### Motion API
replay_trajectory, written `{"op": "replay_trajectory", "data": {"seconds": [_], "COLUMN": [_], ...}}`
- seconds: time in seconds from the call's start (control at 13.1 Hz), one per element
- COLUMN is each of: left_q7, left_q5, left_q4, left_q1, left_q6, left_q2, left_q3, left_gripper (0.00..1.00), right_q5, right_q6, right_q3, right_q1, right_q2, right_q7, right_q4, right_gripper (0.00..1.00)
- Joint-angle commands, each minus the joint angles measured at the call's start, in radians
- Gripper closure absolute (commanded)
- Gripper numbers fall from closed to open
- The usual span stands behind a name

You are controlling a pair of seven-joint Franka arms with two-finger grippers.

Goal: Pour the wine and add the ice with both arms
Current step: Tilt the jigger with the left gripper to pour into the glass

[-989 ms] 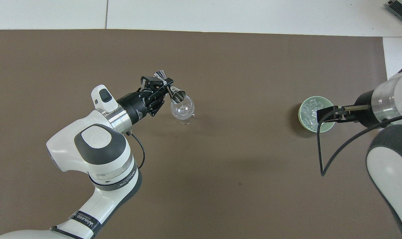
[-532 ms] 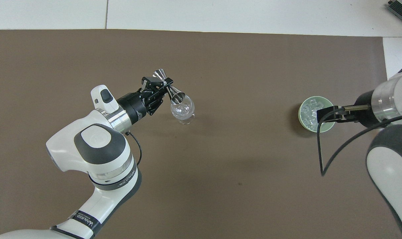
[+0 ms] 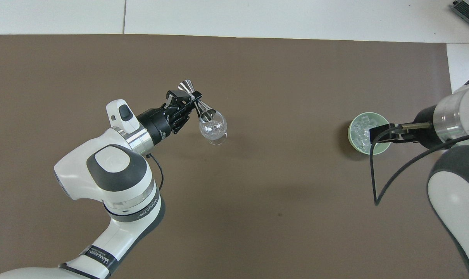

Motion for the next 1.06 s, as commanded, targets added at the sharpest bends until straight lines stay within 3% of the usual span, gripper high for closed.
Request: {"op": "replay_trajectory", "data": {"seconds": [0.0, 0.99], "left_q7": [0.042, 0.105], "left_q5": [-0.003, 0.026], "left_q4": [0.018, 0.045], "left_q1": [-0.018, -0.018], "left_q6": [0.026, 0.051], "left_q2": [0.008, 0.021], "left_q3": [0.009, 0.009], "left_gripper": [1.0, 1.0], "right_q5": [0.009, 0.009], "right_q6": [-0.002, -0.002], "right_q3": [0.004, 0.006], "right_q1": [-0.013, -0.013], "right_q2": [-0.021, -0.021], "right_q7": [-0.024, -0.024], "right_q4": [-0.021, -0.021], "right_gripper": [0.0, 0.0]}}
